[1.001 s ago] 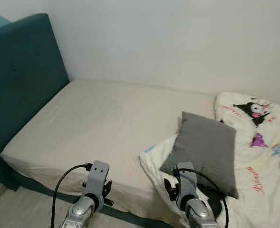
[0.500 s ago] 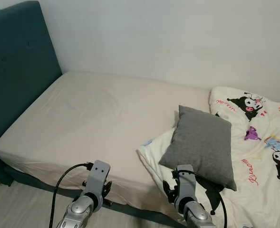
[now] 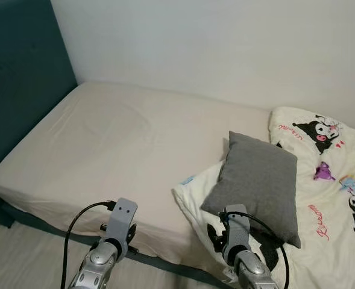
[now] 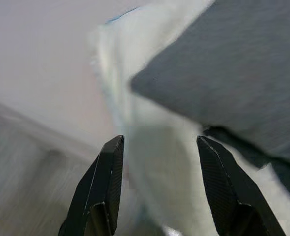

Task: Clean up the room

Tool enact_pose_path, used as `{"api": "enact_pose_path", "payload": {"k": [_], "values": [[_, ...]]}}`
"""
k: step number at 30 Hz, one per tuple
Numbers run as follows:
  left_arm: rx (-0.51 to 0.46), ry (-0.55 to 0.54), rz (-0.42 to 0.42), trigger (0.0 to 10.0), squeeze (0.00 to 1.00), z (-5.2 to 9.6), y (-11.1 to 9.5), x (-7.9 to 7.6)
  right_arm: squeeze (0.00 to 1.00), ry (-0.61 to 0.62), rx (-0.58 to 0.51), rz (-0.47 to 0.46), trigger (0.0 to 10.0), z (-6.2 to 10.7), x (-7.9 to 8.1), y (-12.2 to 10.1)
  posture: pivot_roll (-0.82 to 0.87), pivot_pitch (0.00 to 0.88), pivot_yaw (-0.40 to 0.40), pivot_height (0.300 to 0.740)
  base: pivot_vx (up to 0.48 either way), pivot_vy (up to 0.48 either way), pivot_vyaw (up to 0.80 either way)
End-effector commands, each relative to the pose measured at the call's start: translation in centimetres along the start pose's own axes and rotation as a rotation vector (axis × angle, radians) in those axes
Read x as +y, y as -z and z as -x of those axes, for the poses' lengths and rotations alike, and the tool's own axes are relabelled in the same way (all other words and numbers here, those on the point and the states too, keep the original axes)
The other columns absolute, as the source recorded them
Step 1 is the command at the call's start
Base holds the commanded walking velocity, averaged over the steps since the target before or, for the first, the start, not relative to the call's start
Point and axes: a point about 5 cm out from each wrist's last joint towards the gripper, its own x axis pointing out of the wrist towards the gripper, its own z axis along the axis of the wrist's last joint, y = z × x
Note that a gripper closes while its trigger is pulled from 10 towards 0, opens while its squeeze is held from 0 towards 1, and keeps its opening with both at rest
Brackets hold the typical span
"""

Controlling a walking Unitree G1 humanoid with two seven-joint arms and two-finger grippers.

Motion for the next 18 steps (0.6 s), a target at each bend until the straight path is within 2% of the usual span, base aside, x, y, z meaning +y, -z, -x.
{"api": "enact_pose_path", "payload": {"k": [1,13,16,18], "values": [[0.045,0.008,0.011,10.0,0.0,0.1,1.0,-0.6,0.0,0.02,0.026,-0.009,10.0,0.3,-0.7,0.5,0.02,0.144,-0.036,0.74,0.0,0.0,0.0],[0.033,0.0,0.015,10.0,0.0,0.0,0.7,-0.6,0.0,0.032,0.002,0.001,10.0,-0.1,-1.1,-0.5,0.02,0.146,-0.04,0.74,0.0,0.0,0.0],[0.022,0.012,0.002,10.0,0.0,0.0,0.6,-0.6,0.0,0.042,0.002,-0.006,10.0,-0.2,-1.4,-0.8,0.01,0.147,-0.041,0.74,0.0,0.0,0.0],[-0.017,0.039,0.008,10.0,0.0,-0.1,-0.2,-0.8,0.0,0.043,-0.011,-0.011,10.0,-0.3,-1.6,-1.2,0.01,0.146,-0.042,0.725,0.0,0.0,0.0]]}}
